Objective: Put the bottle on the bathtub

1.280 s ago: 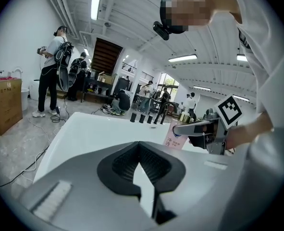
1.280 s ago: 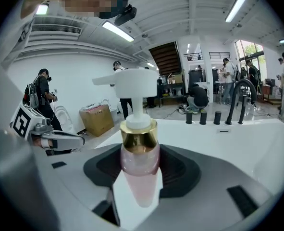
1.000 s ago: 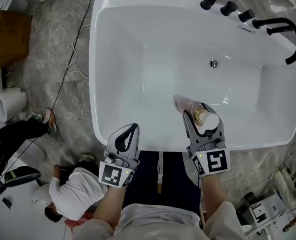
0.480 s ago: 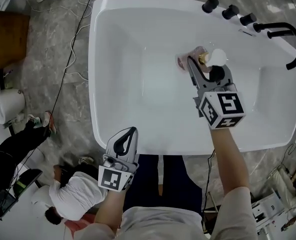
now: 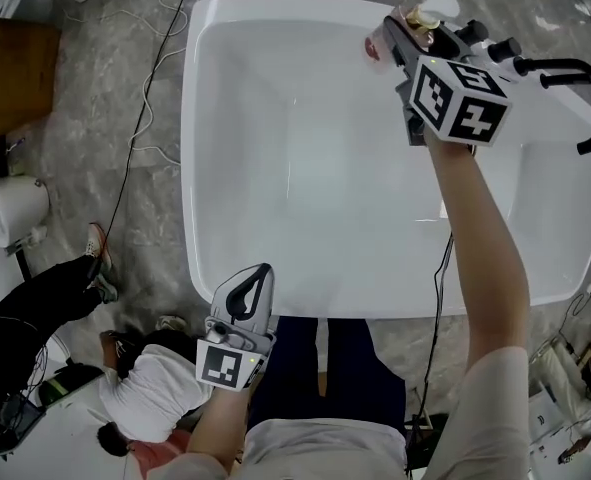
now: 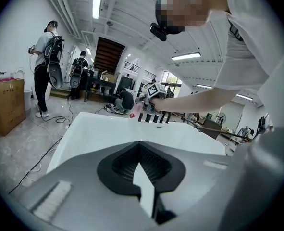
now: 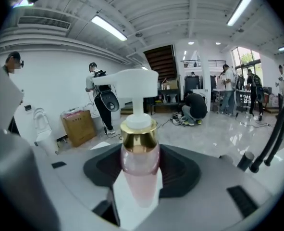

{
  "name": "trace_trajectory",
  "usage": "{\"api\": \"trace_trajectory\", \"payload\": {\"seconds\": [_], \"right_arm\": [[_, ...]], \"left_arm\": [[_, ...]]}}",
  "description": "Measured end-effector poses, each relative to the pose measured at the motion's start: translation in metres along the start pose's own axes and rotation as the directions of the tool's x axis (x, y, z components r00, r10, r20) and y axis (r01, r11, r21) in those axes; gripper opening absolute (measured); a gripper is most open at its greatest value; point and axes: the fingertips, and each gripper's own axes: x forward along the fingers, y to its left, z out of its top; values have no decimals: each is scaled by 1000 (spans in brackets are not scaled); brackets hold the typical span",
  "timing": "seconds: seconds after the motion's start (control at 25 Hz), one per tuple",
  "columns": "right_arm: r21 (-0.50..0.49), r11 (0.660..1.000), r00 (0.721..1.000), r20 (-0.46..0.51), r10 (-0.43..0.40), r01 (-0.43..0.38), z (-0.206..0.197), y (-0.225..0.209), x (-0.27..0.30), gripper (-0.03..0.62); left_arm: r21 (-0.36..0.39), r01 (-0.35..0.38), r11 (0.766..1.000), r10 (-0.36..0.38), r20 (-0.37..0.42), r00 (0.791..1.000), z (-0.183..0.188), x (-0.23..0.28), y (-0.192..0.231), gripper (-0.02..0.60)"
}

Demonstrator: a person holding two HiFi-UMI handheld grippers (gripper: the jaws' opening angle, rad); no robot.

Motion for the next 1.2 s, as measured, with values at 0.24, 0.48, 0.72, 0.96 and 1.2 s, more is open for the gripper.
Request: {"api": "trace_trajectory", "payload": {"seconds": [0.24,0.48,0.72,0.96,1.2], "right_arm": [[-90,996,1000,-1,-25,25,23,-16,43,216],[-19,996,997,-3,-83,83,33,-35,73,216],[-19,990,990,-30,-140,139,21,-56,91,215],[-24,993,993,-10,-114,114,20,-59,98,215],[-22,995,995,10,-100,100,21,-57,97,215]], "left_arm": [[18,1,1000,-1,-12,1000,-6,-2,7,-5],[-42,1,999,-4,-79,997,-15,-6,15,-5],[-26,12,1000,-14,-87,996,-13,-2,18,-5],[-50,18,999,-23,-94,995,-16,5,19,-5],[21,39,999,-37,-71,997,-4,12,12,-5]]}}
